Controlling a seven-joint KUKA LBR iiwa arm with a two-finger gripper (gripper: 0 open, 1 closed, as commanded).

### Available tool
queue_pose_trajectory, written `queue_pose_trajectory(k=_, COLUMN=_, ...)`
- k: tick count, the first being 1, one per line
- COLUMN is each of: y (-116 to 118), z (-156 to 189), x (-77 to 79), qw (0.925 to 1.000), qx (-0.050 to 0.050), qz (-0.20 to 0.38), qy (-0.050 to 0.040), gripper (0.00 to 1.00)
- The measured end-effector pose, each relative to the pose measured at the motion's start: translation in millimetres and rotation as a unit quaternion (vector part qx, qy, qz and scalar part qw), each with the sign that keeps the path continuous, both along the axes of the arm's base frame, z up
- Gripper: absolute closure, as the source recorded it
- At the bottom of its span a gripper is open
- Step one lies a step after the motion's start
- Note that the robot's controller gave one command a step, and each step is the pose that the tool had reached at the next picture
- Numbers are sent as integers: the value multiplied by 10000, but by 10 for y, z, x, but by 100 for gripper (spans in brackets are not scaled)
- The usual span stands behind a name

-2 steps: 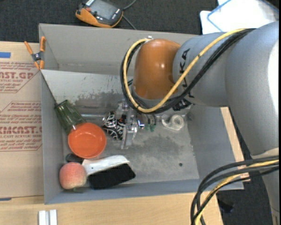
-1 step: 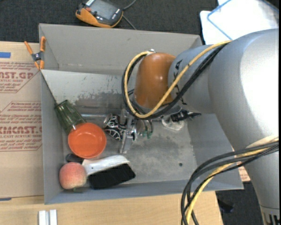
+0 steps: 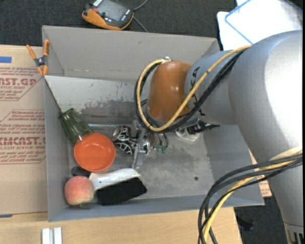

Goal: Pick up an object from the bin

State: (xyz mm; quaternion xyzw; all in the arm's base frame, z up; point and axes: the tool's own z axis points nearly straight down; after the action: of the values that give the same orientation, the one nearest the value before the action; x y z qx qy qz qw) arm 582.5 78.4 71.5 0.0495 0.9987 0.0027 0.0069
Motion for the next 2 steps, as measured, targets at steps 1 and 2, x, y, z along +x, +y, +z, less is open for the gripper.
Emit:
queue_pose_trajectory(k=1, y=32, z=8, x=92, qw=10000, qx=6, qz=-85, qy=23, gripper=0)
queue_pose_trajectory(k=2, y=17, z=15, x=35, qw=10000, qx=8, qz=-17, qy=-21, gripper=0)
